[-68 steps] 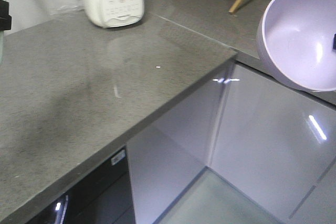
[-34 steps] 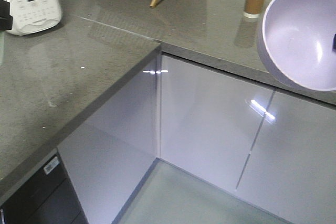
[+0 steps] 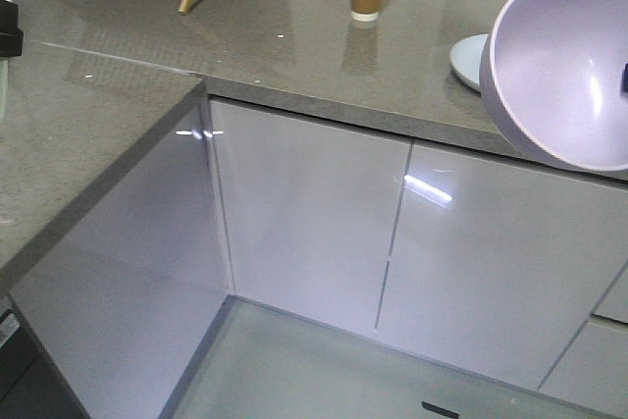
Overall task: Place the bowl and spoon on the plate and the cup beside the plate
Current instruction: 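Turn the base away from the counter holding spoon and bowl, then drive the base toward the counter with the pale blue plate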
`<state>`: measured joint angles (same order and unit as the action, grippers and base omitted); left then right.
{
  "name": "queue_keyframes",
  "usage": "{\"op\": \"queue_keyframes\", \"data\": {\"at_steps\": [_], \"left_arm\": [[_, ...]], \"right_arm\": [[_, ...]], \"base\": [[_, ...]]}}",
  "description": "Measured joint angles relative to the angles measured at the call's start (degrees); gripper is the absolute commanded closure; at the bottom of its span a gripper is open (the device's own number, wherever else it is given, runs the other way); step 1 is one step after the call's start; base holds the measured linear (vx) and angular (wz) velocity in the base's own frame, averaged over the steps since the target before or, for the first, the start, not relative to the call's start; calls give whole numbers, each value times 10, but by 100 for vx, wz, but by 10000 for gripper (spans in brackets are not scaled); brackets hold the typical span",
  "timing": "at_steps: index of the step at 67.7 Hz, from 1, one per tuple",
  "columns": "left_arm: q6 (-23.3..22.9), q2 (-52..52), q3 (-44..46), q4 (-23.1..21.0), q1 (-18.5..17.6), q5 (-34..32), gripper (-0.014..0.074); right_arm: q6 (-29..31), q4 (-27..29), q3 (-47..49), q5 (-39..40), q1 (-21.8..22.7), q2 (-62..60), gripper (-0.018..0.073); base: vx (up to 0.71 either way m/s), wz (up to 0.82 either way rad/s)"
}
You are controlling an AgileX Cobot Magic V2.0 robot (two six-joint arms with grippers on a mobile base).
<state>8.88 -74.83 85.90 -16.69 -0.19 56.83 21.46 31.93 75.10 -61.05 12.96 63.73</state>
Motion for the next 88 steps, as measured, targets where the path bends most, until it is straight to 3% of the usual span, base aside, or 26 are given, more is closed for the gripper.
{"op": "queue_keyframes", "data": {"at_steps": [88], "left_arm": [[0, 0, 0, 0, 0, 0, 603]], "right_arm": [[0, 0, 0, 0, 0, 0, 566]], "base": [[-3, -26]]}}
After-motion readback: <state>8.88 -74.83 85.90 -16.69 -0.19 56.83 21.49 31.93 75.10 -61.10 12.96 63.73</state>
